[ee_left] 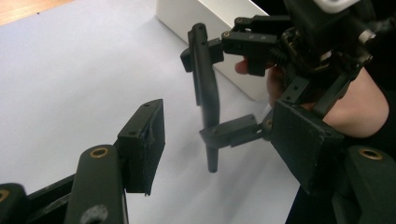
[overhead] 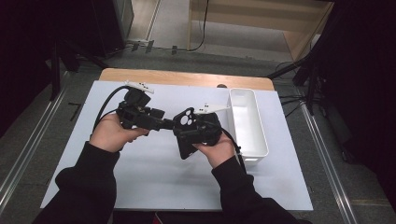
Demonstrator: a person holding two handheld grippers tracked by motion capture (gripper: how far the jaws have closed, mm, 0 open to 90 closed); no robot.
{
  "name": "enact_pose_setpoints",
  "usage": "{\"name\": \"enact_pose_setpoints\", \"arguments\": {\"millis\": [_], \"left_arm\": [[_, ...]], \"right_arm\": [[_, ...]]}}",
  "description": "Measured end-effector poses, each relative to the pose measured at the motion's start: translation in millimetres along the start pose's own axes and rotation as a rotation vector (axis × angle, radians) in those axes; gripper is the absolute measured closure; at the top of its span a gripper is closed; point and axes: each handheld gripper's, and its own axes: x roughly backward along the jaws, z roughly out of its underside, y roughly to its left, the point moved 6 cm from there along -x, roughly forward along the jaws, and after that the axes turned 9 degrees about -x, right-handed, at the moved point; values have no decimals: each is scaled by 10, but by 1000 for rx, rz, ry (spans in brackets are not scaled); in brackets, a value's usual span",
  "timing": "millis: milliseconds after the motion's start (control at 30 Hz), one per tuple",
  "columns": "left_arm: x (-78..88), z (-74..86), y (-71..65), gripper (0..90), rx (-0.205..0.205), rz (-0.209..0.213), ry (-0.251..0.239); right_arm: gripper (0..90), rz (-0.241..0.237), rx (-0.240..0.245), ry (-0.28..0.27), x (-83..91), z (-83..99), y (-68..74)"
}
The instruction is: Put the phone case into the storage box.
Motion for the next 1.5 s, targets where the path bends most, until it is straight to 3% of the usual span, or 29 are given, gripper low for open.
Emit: {"name": "enact_pose_setpoints", "arguments": {"millis": [67,200,367,467,533,667,1133,1500], "left_arm": [[-4,23,27,304,-10,9,-3],[1,75,78,303,-39,33,-13],[-14,138,148,303,-79,-9,-2],[-24,182,172,303,-93,-1,4],[-34,221,189,303,-135,-16,11],[-47,258,191,302,-156,-11,5],[-169,490,234,302,-199,-32,-16],[-325,805,268,302,-182,-32,-2]], "right_arm": [[119,-5,-3,-1,25,-10,-15],[119,-16,3,-3,43,-24,-28],[119,-47,11,1,86,-51,-34],[119,-53,18,9,110,-61,-54],[119,-78,19,15,138,-73,-72],[119,-104,38,19,175,-88,-74],[119,-163,80,47,276,-115,-67],[119,-177,89,47,336,-138,-91]]}}
